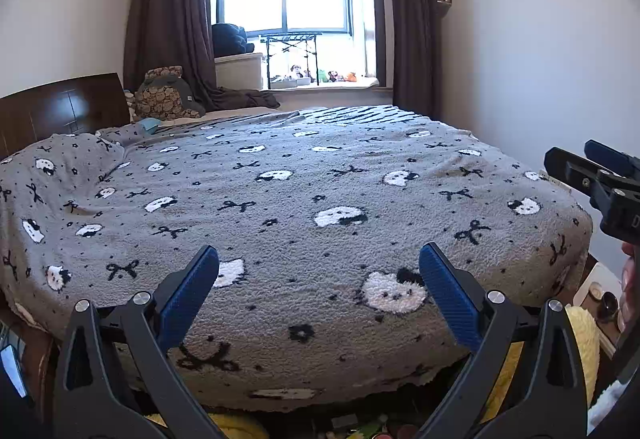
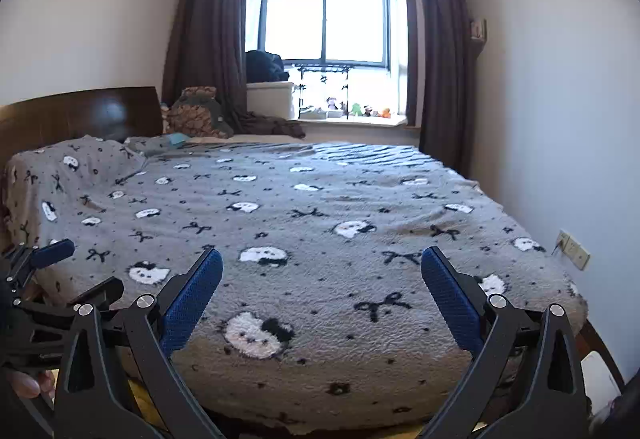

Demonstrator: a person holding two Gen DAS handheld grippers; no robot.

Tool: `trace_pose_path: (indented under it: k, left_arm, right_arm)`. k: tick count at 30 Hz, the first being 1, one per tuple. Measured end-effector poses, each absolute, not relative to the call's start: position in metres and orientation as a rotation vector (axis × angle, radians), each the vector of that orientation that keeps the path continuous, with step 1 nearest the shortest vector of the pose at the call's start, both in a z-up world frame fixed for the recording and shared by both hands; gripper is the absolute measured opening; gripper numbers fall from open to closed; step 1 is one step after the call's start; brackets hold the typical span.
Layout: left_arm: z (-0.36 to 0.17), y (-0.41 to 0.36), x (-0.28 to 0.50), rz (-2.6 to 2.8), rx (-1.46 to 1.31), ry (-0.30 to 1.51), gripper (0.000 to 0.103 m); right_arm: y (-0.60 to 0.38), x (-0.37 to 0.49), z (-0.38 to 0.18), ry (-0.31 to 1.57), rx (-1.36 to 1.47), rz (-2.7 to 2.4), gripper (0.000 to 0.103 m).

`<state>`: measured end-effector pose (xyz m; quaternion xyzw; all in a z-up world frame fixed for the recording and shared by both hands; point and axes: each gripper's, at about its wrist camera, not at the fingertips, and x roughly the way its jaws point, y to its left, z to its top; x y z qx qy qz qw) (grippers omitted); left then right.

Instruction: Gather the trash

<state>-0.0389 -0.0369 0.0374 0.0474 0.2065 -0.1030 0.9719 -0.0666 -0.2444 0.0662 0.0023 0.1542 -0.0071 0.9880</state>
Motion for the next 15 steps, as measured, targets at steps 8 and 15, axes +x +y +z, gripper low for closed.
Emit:
trace_pose_path:
  k: [8,15]
  left_arm:
    - [0.0398,-0.0355,-0.0457,-0.209,0.096,0.392,0.095]
    - [0.04,-0.0358,-0.0475,-0.22,0.091,0.39,0.095]
  right_arm:
    - [-0.2403,-0.0733,0.0645,0.308,0.015,-0.053,0.1]
    - [-0.2379,-0.0779,0.0674,0.284,0.021,-0.038,0.1]
